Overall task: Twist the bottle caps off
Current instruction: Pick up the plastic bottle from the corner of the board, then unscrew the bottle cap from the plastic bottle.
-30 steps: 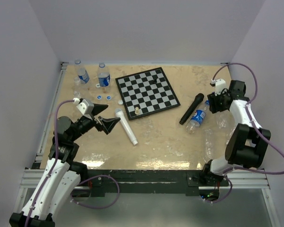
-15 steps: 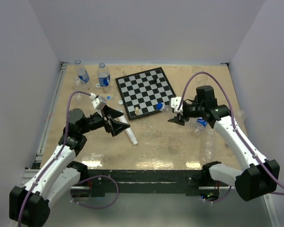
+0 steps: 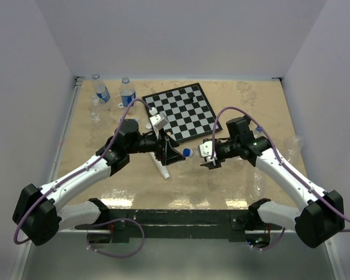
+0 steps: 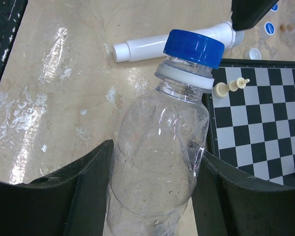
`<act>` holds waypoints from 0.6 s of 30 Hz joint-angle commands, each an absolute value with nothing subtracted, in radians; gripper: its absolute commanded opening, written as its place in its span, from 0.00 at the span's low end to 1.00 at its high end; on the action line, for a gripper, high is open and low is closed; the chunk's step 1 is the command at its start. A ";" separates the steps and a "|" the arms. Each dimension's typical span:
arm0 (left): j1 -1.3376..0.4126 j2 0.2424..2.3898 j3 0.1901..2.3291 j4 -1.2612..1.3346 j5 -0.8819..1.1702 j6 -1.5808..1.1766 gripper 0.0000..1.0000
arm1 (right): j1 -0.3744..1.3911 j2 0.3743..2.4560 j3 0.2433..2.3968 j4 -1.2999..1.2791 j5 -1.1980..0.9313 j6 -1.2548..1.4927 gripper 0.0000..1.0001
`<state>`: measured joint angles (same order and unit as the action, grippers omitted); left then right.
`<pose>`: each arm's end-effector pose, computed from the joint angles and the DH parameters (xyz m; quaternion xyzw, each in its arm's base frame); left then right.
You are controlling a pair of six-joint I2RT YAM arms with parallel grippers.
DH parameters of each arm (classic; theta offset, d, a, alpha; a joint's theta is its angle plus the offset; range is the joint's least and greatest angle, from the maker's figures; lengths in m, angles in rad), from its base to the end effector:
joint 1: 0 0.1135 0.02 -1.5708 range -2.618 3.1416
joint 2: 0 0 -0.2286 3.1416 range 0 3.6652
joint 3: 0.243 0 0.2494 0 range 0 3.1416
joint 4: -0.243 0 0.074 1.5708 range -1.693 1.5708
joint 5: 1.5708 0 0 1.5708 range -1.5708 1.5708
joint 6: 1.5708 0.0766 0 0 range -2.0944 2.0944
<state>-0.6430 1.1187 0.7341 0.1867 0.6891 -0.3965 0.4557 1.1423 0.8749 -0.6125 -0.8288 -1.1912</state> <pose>0.2089 -0.2174 0.2578 0.3020 0.6962 -0.5230 0.3880 0.2037 0.1627 0.2184 -0.7244 0.4854 0.2421 0.4254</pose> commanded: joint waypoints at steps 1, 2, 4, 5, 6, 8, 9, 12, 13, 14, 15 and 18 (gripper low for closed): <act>-0.686 1.189 0.831 0.115 0.680 -0.302 0.81 | 0.471 1.123 0.874 -0.568 -0.808 -1.204 0.17; -0.690 1.201 0.842 0.101 0.678 -0.292 0.79 | 0.471 1.124 0.874 -0.568 -0.807 -1.203 0.17; -0.699 1.218 0.856 0.087 0.670 -0.278 0.76 | 0.476 1.127 0.871 -0.563 -0.802 -1.200 0.17; -0.706 1.223 0.862 0.084 0.666 -0.275 0.75 | 0.476 1.126 0.871 -0.561 -0.801 -1.198 0.17; -0.709 1.229 0.865 0.084 0.663 -0.270 0.74 | 0.477 1.129 0.871 -0.561 -0.801 -1.197 0.17; -0.716 1.238 0.873 0.084 0.655 -0.268 0.70 | 0.479 1.131 0.871 -0.561 -0.802 -1.195 0.17; -0.718 1.244 0.877 0.086 0.653 -0.268 0.69 | 0.480 1.132 0.871 -0.561 -0.802 -1.196 0.17; -0.724 1.253 0.887 0.083 0.656 -0.265 0.65 | 0.482 1.134 0.870 -0.558 -0.799 -1.193 0.17; -0.724 1.256 0.888 0.081 0.658 -0.265 0.64 | 0.482 1.138 0.870 -0.560 -0.799 -1.193 0.17; -0.726 1.258 0.888 0.084 0.660 -0.265 0.62 | 0.483 1.138 0.870 -0.560 -0.799 -1.193 0.17; -0.726 1.259 0.890 0.086 0.663 -0.265 0.57 | 0.482 1.140 0.870 -0.560 -0.799 -1.193 0.17; -0.726 1.272 0.894 0.080 0.673 -0.264 0.33 | 0.486 1.143 0.870 -0.561 -0.798 -1.192 0.17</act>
<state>-0.7204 1.2587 0.8474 0.0700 0.6598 -0.2878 0.4778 1.1431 0.8745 -0.5896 -0.7956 -1.1904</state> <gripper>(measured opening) 0.498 0.594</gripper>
